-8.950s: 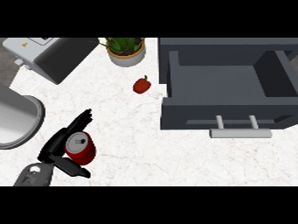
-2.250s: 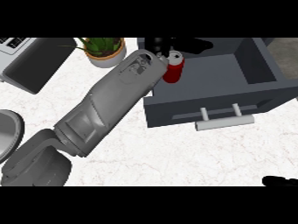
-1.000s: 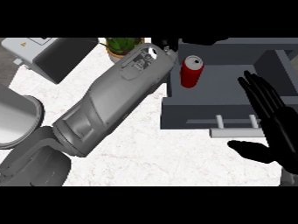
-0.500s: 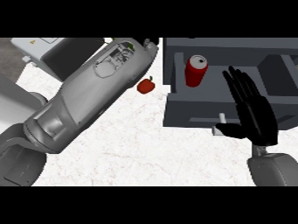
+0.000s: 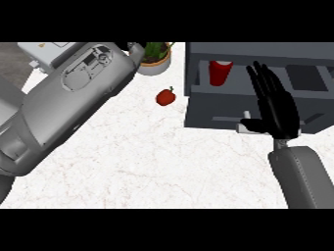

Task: Pick up the can, place it into the drawer and close the drawer

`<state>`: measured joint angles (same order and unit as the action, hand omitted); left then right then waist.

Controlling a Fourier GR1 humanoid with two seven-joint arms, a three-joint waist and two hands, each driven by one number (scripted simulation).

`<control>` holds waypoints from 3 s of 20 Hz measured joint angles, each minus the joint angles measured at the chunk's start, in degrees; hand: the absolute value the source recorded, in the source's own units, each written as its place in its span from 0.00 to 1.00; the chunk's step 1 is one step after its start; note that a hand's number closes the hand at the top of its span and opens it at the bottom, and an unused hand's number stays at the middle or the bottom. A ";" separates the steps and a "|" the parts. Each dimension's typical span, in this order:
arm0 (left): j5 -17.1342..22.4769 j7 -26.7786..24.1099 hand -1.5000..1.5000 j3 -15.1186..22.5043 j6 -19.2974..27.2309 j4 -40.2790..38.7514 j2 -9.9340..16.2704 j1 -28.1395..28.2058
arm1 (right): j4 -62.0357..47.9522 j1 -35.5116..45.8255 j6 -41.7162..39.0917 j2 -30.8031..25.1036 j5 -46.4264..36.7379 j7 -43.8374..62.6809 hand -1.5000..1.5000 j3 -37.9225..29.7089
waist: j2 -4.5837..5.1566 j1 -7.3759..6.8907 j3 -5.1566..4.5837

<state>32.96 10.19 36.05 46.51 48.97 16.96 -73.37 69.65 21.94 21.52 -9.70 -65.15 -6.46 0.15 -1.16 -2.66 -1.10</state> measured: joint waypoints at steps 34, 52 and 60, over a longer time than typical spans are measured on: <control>-5.05 5.02 0.00 -1.06 -2.55 26.86 13.24 22.59 | -52.79 38.28 20.63 -2.29 -4.93 0.71 0.00 -13.46 | 2.50 -1.92 1.12; -6.23 2.63 0.00 -3.26 -3.93 30.10 14.46 29.02 | -53.60 41.94 13.91 -0.23 10.47 -17.37 0.00 -26.54 | 2.77 -0.56 1.41; -6.66 2.09 0.00 -4.62 -4.55 32.19 15.63 32.61 | -52.77 44.76 6.53 2.50 21.86 -21.44 0.00 -35.34 | 2.47 -0.14 1.43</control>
